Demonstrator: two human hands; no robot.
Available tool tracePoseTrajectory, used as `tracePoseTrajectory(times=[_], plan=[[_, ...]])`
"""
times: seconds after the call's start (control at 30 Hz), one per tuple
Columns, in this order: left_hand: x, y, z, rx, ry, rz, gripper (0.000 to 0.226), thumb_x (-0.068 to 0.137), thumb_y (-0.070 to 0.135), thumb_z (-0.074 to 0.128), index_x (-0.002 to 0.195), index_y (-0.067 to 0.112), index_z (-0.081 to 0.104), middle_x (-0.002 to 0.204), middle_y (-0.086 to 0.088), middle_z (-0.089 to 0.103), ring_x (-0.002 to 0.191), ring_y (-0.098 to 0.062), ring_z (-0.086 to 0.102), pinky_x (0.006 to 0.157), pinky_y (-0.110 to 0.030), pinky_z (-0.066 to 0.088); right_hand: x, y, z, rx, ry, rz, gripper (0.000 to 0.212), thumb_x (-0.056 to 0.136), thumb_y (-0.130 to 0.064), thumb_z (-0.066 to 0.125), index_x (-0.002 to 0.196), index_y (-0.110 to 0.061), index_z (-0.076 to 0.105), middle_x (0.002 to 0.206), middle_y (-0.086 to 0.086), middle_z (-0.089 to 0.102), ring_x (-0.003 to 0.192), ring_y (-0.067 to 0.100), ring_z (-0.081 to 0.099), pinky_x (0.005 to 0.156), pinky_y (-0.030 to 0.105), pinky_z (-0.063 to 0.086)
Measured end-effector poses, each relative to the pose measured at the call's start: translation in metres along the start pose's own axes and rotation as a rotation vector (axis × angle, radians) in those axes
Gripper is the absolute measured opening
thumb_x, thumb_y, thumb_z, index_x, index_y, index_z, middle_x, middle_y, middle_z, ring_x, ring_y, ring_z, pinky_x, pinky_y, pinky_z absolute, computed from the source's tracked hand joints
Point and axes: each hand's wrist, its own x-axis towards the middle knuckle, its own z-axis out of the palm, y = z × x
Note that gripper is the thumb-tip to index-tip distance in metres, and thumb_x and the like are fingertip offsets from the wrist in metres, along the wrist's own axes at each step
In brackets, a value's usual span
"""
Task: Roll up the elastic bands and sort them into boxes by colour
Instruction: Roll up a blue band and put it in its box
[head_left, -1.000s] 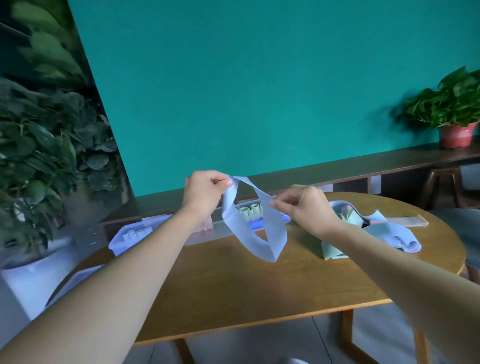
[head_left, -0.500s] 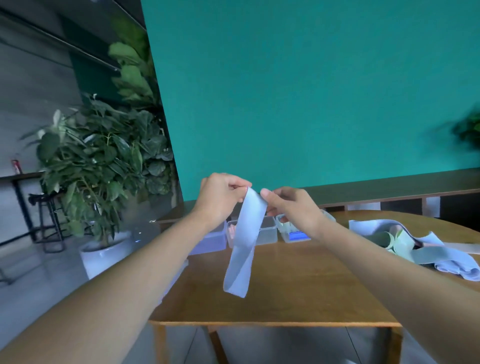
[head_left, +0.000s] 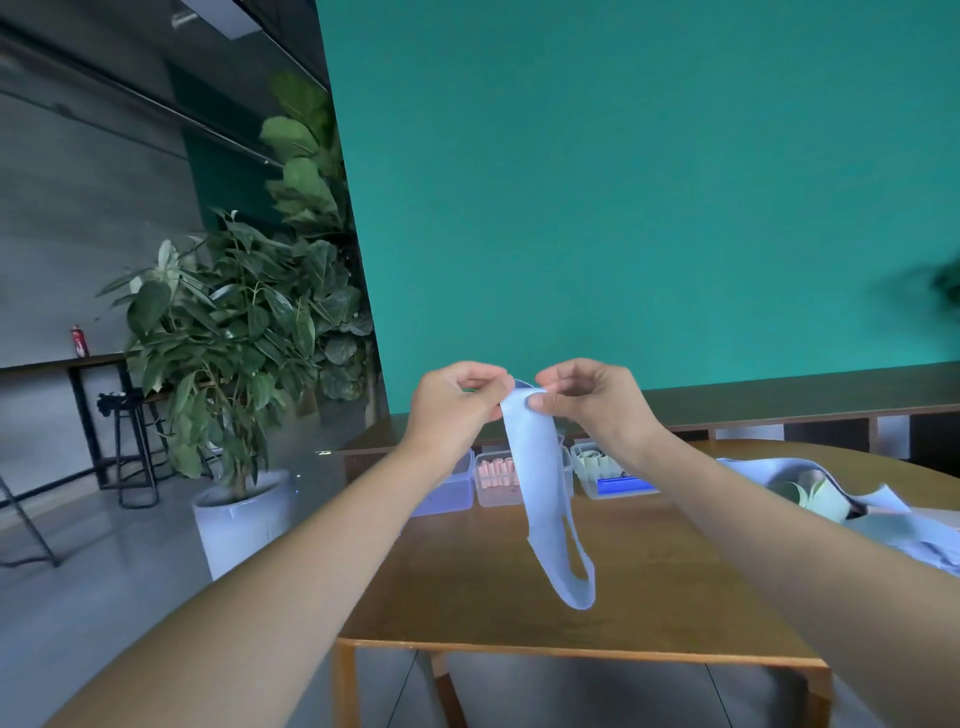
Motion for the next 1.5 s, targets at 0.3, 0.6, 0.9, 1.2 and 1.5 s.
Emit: tracePoseTrajectory(times=[0.3,0.6,0.9,1.2,1.5], plan=[[0.002,-0.008,0.007,0.117,0.058,-0.126,0.007,0.083,0.016,0.080,0.088,0.020,0.078,0.092,-0.001,0.077,0.085,-0.019,0.070,0.086,-0.037,0.059,-0.003,0.001,-0.001,-0.128,-0.085,-0.049,0.024,0.074,-0.008,0.089,0.090,-0.015,0.073,0.085,0.005,0.073,0.077,0.013,0.067,0.076,0.018,0.053],[0.001,-0.002,-0.003,0.116,-0.088,0.024,0.023,0.090,0.010,0.073,0.112,0.016,0.072,0.093,-0.004,0.076,0.092,-0.012,0.071,0.083,-0.017,0.049,-0.011,0.010,0.000,-0.071,-0.063,0.005,0.026,0.085,-0.038,0.078,0.103,-0.020,0.073,0.105,-0.002,0.074,0.088,0.003,0.065,0.077,0.017,0.047],[0.007,-0.002,-0.033,0.442,-0.296,0.132,0.038,0.086,0.008,0.077,0.119,0.027,0.070,0.097,0.005,0.075,0.090,-0.008,0.072,0.088,-0.018,0.053,-0.013,0.031,0.002,0.048,-0.356,0.224,0.028,0.093,-0.024,0.070,0.114,-0.006,0.071,0.099,0.012,0.075,0.089,0.019,0.072,0.071,0.020,0.055],[0.007,-0.009,-0.049,0.486,-0.300,0.166,0.038,0.083,0.001,0.077,0.115,0.021,0.073,0.097,0.006,0.076,0.090,-0.005,0.071,0.085,-0.014,0.053,-0.005,0.056,0.020,-0.089,-0.413,0.273,0.060,0.082,-0.029,0.084,0.135,-0.021,0.058,0.128,0.002,0.066,0.118,0.016,0.065,0.106,0.038,0.050],[0.014,-0.016,-0.070,0.591,-0.225,0.181,0.038,0.086,0.001,0.071,0.111,0.028,0.073,0.100,0.009,0.073,0.087,-0.001,0.069,0.083,-0.017,0.054,-0.007,0.057,0.027,0.078,-0.428,0.262,0.036,0.081,-0.014,0.083,0.115,-0.009,0.071,0.106,0.009,0.076,0.100,0.019,0.072,0.093,0.035,0.058]])
